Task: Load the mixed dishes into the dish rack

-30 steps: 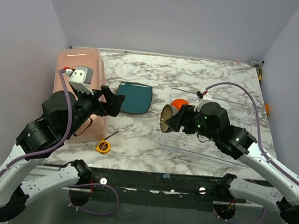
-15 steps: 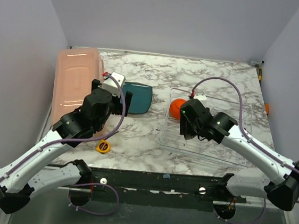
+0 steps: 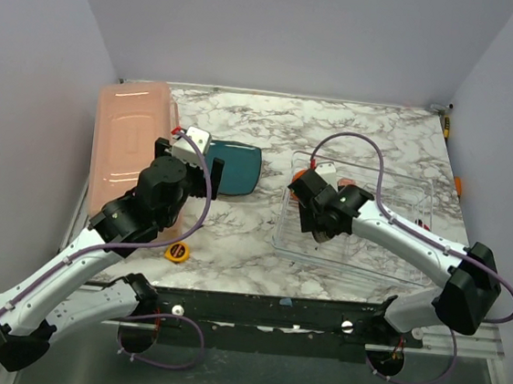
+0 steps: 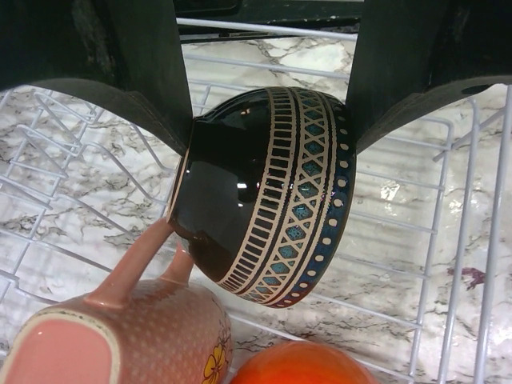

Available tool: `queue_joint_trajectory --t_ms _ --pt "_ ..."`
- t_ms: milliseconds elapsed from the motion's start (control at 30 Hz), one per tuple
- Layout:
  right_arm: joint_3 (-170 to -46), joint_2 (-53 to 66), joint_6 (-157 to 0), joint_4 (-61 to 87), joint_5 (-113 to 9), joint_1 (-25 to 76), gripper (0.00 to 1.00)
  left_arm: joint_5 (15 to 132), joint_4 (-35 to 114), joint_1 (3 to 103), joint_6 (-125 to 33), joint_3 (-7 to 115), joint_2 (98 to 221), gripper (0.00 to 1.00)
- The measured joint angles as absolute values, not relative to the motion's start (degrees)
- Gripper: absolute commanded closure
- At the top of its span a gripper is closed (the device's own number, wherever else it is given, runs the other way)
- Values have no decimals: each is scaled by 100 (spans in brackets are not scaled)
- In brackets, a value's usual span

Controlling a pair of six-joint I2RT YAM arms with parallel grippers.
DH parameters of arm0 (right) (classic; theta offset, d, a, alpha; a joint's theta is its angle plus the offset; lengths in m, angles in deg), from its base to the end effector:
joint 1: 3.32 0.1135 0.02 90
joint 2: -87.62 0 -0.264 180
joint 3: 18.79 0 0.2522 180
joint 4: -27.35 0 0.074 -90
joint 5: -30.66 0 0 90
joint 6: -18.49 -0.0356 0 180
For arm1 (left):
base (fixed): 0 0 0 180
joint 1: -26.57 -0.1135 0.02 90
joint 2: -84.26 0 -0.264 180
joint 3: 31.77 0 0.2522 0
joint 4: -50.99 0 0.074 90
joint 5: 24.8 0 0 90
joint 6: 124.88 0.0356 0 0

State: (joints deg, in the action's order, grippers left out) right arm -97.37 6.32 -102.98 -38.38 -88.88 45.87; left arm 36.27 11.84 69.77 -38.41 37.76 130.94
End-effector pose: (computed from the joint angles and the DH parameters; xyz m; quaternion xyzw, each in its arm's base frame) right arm 0.1901 0.1933 0.2649 -0.0992 0.9459 -0.0739 0.2999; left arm 0.1373 -0.1053 0.3740 0.1220 0.7797 -0.0468 0.6124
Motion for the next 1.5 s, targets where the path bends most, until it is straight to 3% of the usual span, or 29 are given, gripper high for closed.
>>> queue_joint_trajectory --t_ms 500,600,700,900,1133,1367,1500 --pt "-9905 125 -10221 -3816 -9115 4587 96 3660 1186 6977 -3843 3774 13105 10" --pt "-9912 86 -10147 -3783 -9118 4587 74 3669 1186 6974 -3843 3774 13129 10" --pt "-9947 35 -10097 -3781 -9120 4587 58 3669 1184 6974 -3843 3774 13159 10" --pt "-9951 16 -9987 -3571 -9052 4585 36 3671 1184 6974 -3843 3774 13188 10" --pt "-9925 16 -9939 -3292 -8790 4589 13 3673 1184 6968 -3843 3774 13260 11" --pt "-9850 -61 -9889 -3228 -8639 4598 1 3675 1182 6964 -3843 3774 13277 11" --pt "-9844 -59 -9828 -3206 -8547 4598 0 3684 1184 6964 -3843 3774 13284 11"
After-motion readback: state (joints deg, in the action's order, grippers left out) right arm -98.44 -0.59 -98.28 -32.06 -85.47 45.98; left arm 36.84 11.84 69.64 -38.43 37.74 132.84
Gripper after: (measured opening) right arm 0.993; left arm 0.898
